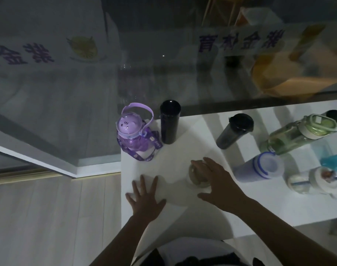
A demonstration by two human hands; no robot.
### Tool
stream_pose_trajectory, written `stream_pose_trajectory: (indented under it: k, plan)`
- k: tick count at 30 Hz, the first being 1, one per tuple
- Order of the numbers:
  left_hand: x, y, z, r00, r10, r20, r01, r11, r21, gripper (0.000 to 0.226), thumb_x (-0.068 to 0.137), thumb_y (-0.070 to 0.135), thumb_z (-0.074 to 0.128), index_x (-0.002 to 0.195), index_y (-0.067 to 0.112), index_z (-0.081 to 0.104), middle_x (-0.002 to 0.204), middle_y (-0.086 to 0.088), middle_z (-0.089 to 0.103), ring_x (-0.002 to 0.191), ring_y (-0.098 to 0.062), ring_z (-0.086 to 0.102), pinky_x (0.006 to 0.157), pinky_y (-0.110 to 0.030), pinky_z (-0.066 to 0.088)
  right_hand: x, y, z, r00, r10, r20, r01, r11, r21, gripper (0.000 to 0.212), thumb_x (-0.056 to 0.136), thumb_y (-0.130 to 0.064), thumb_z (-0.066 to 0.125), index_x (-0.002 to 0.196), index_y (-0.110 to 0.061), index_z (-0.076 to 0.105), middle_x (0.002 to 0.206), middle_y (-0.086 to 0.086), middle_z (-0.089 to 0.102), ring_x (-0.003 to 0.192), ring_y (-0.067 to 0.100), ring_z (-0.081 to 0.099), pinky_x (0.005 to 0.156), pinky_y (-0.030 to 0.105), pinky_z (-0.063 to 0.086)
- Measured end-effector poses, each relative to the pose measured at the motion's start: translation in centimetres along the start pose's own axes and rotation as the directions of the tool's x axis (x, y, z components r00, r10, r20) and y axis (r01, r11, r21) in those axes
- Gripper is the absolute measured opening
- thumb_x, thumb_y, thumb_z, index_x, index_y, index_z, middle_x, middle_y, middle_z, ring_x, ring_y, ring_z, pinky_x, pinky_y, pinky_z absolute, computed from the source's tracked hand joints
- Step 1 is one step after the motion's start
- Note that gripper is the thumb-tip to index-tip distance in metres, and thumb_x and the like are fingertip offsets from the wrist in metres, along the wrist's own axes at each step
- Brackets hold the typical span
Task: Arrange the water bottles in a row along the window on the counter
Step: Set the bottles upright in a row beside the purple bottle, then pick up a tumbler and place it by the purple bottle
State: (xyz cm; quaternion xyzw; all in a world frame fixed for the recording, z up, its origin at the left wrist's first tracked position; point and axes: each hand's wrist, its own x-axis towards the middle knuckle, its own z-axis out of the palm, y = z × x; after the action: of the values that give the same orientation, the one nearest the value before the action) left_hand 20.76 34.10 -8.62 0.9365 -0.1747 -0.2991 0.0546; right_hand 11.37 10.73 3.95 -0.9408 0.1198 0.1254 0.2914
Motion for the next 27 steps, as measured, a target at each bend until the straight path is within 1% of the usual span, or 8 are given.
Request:
stream_pose_trajectory:
  k: [3,7,9,13,18,21,24,27]
  plan:
    - [0.0,0.1,0.0,1.000,-0.005,-0.004,0.005,1.000,-0.010,0.090,0.083,0.071,0.048,0.149,0.050,-0.010,0.160,-0.005,-0.027,0.146,-0.039,-0.023,0.113,-0.068,0.001,1.0,0.1,-0.2,0.996,-0.077,-0.039,0.073,0.994,-0.086,0.082,0.081,-0.034,0.071,0.146,-0.042,0.022,0.157,-0.001,0.021,0.141,0.023,0.027,0.111,0.043,0.034]
    - [-0.1,0.0,0.0,1.000,-0.009,-0.008,0.009,1.000,-0.009,0.089,0.083,0.070,0.048,0.149,0.051,-0.009,0.161,-0.004,-0.025,0.146,-0.038,-0.022,0.114,-0.068,0.002,3.1,-0.1,-2.1,0.985,-0.125,0.119,0.150,0.959,-0.241,0.071,0.078,-0.031,0.068,0.140,-0.039,0.034,0.143,-0.002,0.032,0.122,0.026,0.041,0.089,0.037,0.045]
    - [-0.1,0.0,0.0,1.000,-0.012,-0.018,0.011,1.000,-0.012,0.089,0.083,0.070,0.048,0.149,0.051,-0.008,0.161,-0.004,-0.024,0.147,-0.037,-0.020,0.114,-0.067,0.004,4.4,0.0,-3.5,0.974,-0.105,0.202,0.157,0.953,-0.259,0.070,0.074,-0.033,0.070,0.136,-0.040,0.038,0.136,-0.003,0.034,0.113,0.024,0.043,0.081,0.035,0.045]
    - [-0.2,-0.1,0.2,1.000,-0.012,-0.022,0.011,1.000,-0.009,0.088,0.083,0.071,0.047,0.148,0.052,-0.010,0.161,-0.003,-0.024,0.147,-0.036,-0.019,0.114,-0.066,0.004,7.5,0.1,-6.3,0.966,-0.018,0.258,0.082,0.967,-0.240,0.074,0.068,-0.035,0.080,0.131,-0.041,0.043,0.127,-0.002,0.040,0.102,0.023,0.050,0.082,0.038,0.050]
    - [-0.2,-0.3,0.5,0.999,0.001,-0.054,-0.001,1.000,-0.008,0.088,0.082,0.072,0.046,0.148,0.052,-0.010,0.162,-0.003,-0.022,0.148,-0.037,-0.017,0.113,-0.067,0.005,11.6,0.4,-8.7,0.995,0.038,0.097,-0.011,0.964,-0.267,0.074,0.064,-0.036,0.085,0.128,-0.039,0.046,0.123,0.004,0.042,0.105,0.030,0.050,0.080,0.036,0.045]
    - [-0.1,-0.2,0.8,0.998,0.009,-0.067,-0.010,1.000,-0.022,0.089,0.082,0.072,0.046,0.150,0.050,-0.006,0.162,-0.005,-0.020,0.148,-0.039,-0.016,0.113,-0.068,0.004,14.2,0.3,-9.6,0.995,0.094,-0.016,-0.096,0.978,-0.183,0.076,0.061,-0.036,0.087,0.127,-0.035,0.049,0.125,0.010,0.042,0.108,0.036,0.051,0.091,0.040,0.046]
    - [-0.3,-0.1,0.7,0.998,0.013,-0.068,-0.013,1.000,-0.009,0.089,0.082,0.073,0.044,0.149,0.050,-0.008,0.162,-0.005,-0.022,0.147,-0.039,-0.018,0.114,-0.068,0.003,16.1,0.3,-9.8,0.981,0.158,-0.112,-0.169,0.982,-0.090,0.072,0.061,-0.038,0.086,0.123,-0.034,0.050,0.128,0.011,0.040,0.106,0.036,0.053,0.093,0.039,0.046]
    - [-0.2,-0.3,0.8,0.998,0.011,-0.059,-0.012,1.000,-0.021,0.088,0.082,0.073,0.043,0.148,0.051,-0.010,0.161,-0.004,-0.025,0.146,-0.038,-0.021,0.114,-0.068,0.002,17.5,0.3,-9.2,0.963,0.199,-0.184,-0.205,0.979,-0.010,0.071,0.059,-0.040,0.086,0.120,-0.037,0.051,0.129,0.009,0.038,0.110,0.036,0.050,0.097,0.042,0.046]
